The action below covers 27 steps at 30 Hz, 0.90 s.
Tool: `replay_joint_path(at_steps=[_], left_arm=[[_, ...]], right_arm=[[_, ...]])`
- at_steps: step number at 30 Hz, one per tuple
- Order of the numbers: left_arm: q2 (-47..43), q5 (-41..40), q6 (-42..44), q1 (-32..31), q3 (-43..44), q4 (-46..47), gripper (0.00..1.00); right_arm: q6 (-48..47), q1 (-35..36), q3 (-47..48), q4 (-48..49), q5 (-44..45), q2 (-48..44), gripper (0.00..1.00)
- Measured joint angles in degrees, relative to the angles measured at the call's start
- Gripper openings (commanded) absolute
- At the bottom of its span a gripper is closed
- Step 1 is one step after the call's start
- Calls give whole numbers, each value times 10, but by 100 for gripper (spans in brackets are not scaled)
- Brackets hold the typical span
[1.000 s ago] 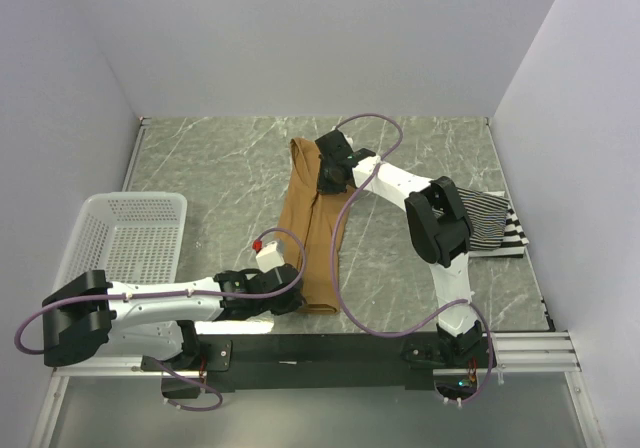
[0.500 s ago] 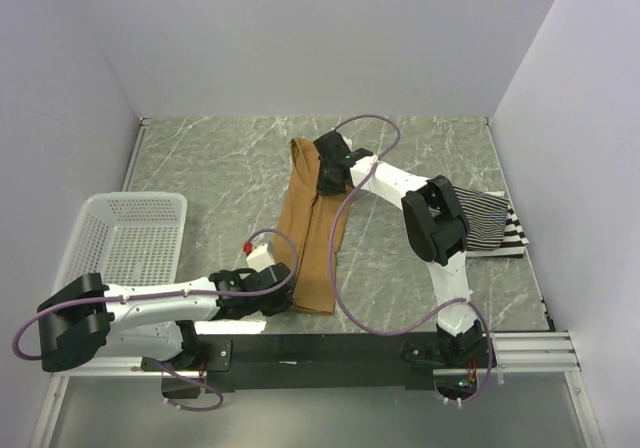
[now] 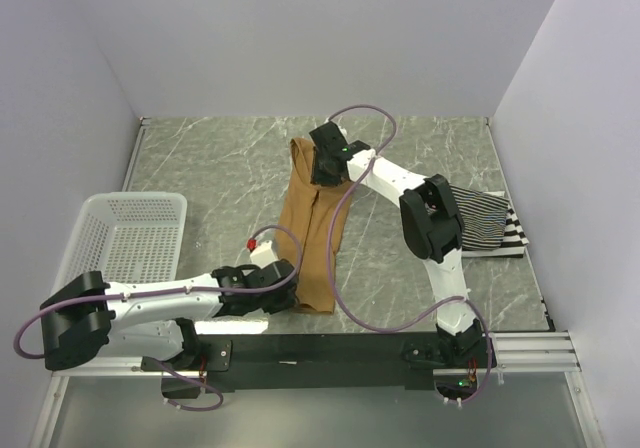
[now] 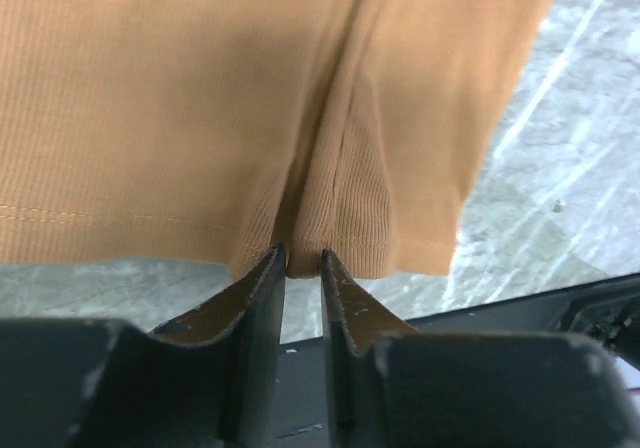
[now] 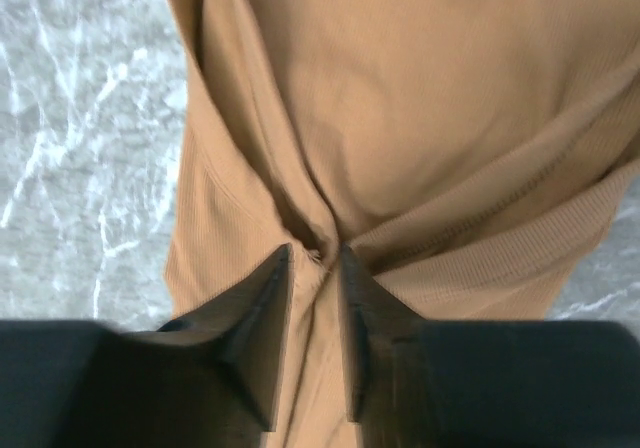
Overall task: Fold and stack the tank tops
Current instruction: Fold the tank top
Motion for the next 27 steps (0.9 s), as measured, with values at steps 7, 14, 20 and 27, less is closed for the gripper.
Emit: replay_joint_path(at_steps=[7, 14, 20, 27], left_arm=[[-26, -11, 17, 2, 45, -53, 34], [-94, -59, 31, 81, 85, -135, 57], [-109, -75, 32, 143, 69, -173, 58], [-132, -59, 32, 158, -5, -171, 59]], right_arm=[[-11, 0, -10, -3, 16, -9, 46], [5, 3, -225, 25, 20, -174, 46], [43, 39, -473, 89, 6, -379, 47], [110, 137, -662, 142, -37, -473, 52]])
